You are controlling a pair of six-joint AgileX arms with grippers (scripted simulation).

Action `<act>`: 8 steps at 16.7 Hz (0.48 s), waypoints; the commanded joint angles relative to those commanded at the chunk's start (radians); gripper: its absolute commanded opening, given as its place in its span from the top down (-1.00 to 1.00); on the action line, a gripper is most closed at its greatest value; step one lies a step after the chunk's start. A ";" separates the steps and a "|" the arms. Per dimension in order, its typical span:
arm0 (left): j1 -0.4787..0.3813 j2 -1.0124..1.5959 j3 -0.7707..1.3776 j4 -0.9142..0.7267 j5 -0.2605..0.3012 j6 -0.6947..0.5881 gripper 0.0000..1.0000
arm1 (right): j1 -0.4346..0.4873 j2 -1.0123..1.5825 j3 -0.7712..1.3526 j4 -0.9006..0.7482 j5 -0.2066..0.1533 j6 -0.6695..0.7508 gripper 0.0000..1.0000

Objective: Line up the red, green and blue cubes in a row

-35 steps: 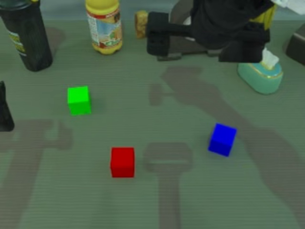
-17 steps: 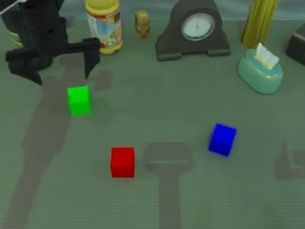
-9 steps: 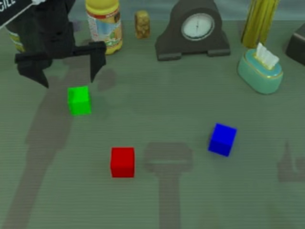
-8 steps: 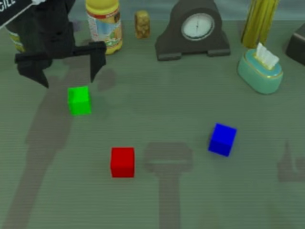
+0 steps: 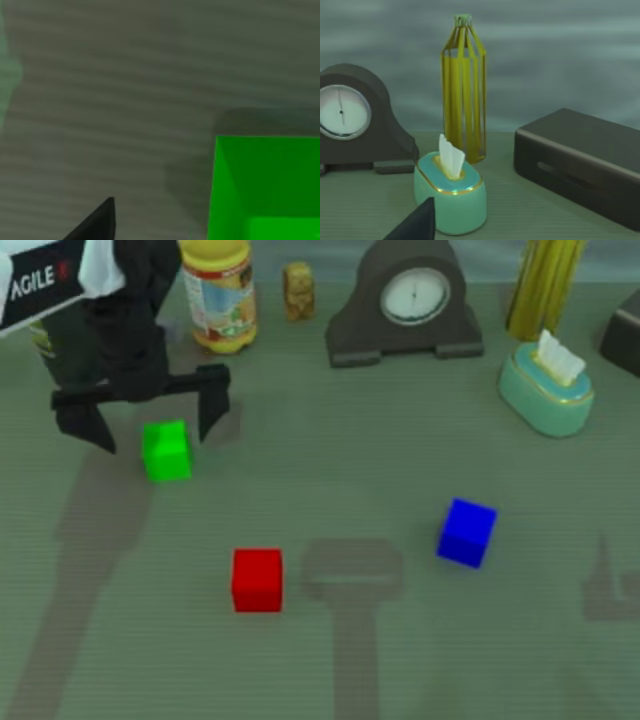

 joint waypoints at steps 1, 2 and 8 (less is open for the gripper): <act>0.000 0.008 -0.027 0.034 0.000 0.000 -1.00 | 0.000 0.000 0.000 0.000 0.000 0.000 -1.00; 0.000 0.014 -0.047 0.057 0.000 0.000 -1.00 | 0.000 0.000 0.000 0.000 0.000 0.000 -1.00; -0.001 0.019 -0.062 0.073 0.000 -0.001 -0.85 | 0.000 0.000 0.000 0.000 0.000 0.000 -1.00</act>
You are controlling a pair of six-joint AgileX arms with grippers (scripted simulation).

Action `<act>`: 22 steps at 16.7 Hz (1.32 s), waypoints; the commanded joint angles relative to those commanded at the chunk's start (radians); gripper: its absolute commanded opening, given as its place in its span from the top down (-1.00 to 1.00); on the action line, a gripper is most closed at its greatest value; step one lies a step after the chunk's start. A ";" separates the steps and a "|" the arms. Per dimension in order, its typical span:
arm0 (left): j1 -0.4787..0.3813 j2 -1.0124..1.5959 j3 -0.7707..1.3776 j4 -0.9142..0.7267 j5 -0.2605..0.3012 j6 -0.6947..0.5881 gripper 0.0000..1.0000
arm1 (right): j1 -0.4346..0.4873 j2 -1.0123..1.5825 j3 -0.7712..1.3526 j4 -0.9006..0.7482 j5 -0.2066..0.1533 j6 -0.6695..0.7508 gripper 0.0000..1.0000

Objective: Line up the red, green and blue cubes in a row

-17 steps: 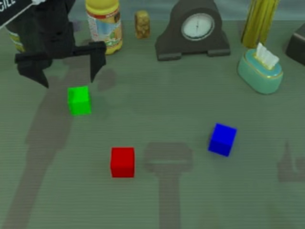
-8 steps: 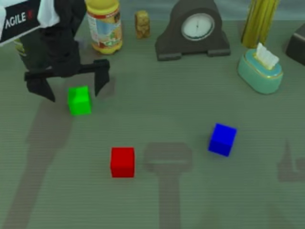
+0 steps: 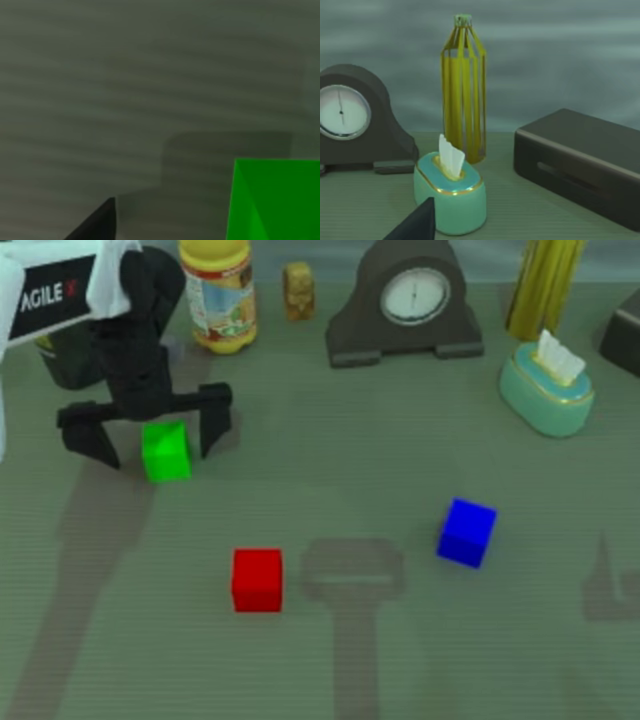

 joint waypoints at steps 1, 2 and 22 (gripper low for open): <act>0.000 0.000 0.000 0.000 0.000 0.000 -0.70 | 0.000 0.000 0.000 0.000 0.000 0.000 -1.00; 0.000 0.000 0.000 0.000 0.000 0.000 -0.55 | 0.000 0.000 0.000 0.000 0.000 0.000 -1.00; 0.002 -0.009 0.004 -0.006 -0.002 0.003 1.00 | 0.000 0.000 0.000 0.000 0.000 0.000 -1.00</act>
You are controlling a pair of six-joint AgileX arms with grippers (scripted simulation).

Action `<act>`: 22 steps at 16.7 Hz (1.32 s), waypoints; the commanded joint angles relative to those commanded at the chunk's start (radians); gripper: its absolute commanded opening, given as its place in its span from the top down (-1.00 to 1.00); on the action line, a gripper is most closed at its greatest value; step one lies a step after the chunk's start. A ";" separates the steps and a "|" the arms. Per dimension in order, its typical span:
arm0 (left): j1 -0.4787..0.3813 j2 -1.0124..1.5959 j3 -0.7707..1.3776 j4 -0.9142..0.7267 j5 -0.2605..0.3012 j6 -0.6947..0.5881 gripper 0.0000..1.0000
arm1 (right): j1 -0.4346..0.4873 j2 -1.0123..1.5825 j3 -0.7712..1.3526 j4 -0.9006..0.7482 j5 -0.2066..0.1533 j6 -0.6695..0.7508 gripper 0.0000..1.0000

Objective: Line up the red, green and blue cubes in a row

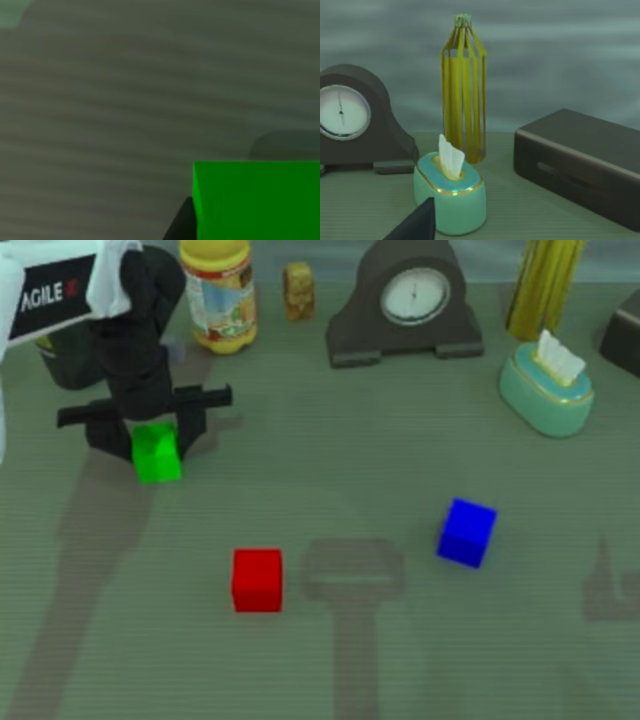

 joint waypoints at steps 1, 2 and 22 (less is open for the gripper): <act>0.001 -0.002 0.013 -0.014 0.000 0.000 1.00 | 0.000 0.000 0.000 0.000 0.000 0.000 -1.00; 0.003 -0.007 0.033 -0.038 0.000 -0.001 1.00 | 0.000 0.000 0.000 0.000 0.000 0.000 -1.00; -0.357 -0.190 -0.002 -0.196 -0.003 -0.261 1.00 | 0.000 0.000 0.000 0.000 0.000 0.000 -1.00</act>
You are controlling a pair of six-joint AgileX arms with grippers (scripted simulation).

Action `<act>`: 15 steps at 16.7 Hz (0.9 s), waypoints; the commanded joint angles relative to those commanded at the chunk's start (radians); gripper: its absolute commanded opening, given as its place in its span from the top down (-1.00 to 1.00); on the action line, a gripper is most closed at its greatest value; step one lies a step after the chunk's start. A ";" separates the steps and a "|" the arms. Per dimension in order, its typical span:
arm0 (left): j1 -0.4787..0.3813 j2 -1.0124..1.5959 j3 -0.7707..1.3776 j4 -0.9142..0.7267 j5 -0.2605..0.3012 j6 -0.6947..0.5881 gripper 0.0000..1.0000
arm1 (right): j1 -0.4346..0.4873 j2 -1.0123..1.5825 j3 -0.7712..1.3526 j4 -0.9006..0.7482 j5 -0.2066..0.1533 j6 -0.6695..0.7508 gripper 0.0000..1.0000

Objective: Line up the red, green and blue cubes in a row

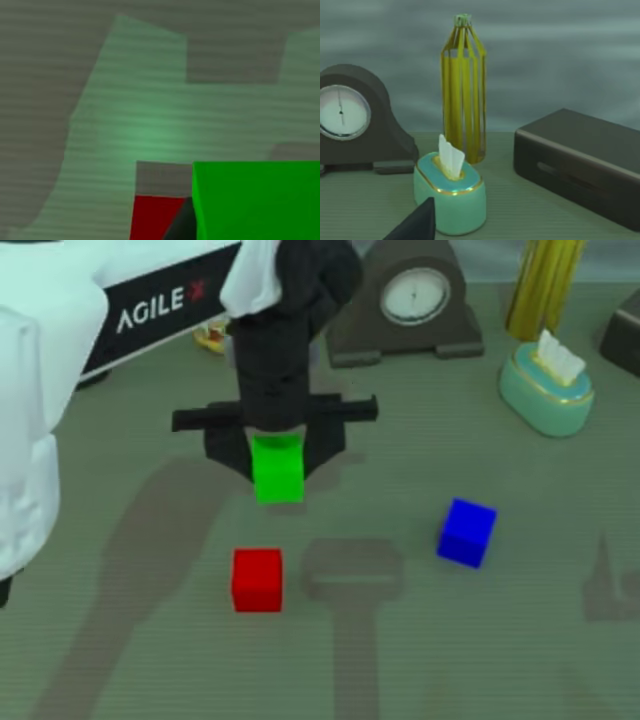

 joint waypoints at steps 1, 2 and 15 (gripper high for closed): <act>-0.052 -0.019 -0.024 0.005 0.000 -0.035 1.00 | 0.000 0.000 0.000 0.000 0.000 0.000 -1.00; -0.098 -0.037 -0.047 0.011 -0.001 -0.067 1.00 | 0.000 0.000 0.000 0.000 0.000 0.000 -1.00; -0.176 -0.043 -0.205 0.173 -0.001 -0.131 1.00 | 0.000 0.000 0.000 0.000 0.000 0.000 -1.00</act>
